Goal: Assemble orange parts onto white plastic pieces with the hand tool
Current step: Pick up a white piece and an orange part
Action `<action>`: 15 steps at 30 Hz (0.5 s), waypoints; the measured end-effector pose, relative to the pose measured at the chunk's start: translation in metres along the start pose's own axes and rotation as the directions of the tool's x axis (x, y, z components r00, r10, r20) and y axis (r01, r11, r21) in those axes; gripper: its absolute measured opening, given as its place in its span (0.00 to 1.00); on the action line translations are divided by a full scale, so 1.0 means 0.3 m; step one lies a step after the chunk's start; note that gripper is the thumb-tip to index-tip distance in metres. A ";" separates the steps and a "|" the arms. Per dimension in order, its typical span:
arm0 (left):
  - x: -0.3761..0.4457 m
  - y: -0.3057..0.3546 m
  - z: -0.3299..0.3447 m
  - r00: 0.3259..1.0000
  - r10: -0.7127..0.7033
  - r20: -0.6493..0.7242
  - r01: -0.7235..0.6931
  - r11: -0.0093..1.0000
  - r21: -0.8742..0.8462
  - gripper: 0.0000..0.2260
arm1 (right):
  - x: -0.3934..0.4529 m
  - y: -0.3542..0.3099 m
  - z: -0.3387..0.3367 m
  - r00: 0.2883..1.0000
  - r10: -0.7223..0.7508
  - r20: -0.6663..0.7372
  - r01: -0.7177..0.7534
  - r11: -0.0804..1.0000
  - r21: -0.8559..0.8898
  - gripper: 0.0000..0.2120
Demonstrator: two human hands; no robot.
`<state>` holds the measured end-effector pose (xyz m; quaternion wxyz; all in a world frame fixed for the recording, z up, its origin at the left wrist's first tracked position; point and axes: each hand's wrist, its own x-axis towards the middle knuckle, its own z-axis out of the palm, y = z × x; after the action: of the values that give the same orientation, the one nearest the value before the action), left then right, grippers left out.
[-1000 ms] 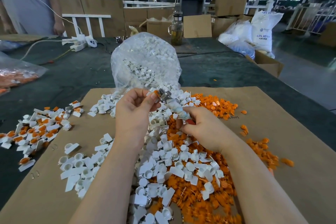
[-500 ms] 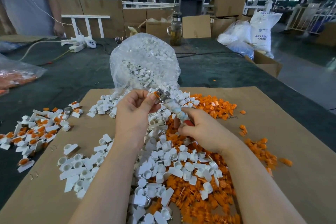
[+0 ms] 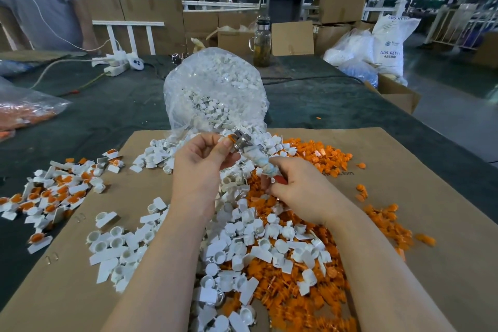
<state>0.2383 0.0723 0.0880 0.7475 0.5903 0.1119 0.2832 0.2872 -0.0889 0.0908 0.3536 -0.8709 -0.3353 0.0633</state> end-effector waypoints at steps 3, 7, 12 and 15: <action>-0.004 0.005 -0.004 0.987 -0.152 -0.046 0.145 0.982 -0.122 0.03 | 0.004 0.009 0.017 1.000 0.002 -0.030 -0.004 0.998 -0.070 0.04; 0.012 0.027 -0.045 0.916 -0.351 -0.197 0.243 0.873 -0.423 0.05 | 0.008 0.033 0.020 0.990 0.040 -0.135 -0.052 0.995 -0.086 0.08; 0.046 0.050 -0.147 0.772 -0.499 -0.393 0.054 0.668 -0.742 0.08 | 0.018 0.059 0.014 0.949 0.132 -0.285 -0.164 0.982 -0.092 0.13; 0.053 0.054 -0.194 0.720 -0.532 -0.447 -0.088 0.568 -0.818 0.15 | 0.023 0.074 0.014 0.933 0.169 -0.319 -0.218 0.968 -0.123 0.14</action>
<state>0.2175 0.1311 0.0897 0.8703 0.0347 0.3064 0.3841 0.3032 -0.0940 0.0739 0.3239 -0.9240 -0.1927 -0.0642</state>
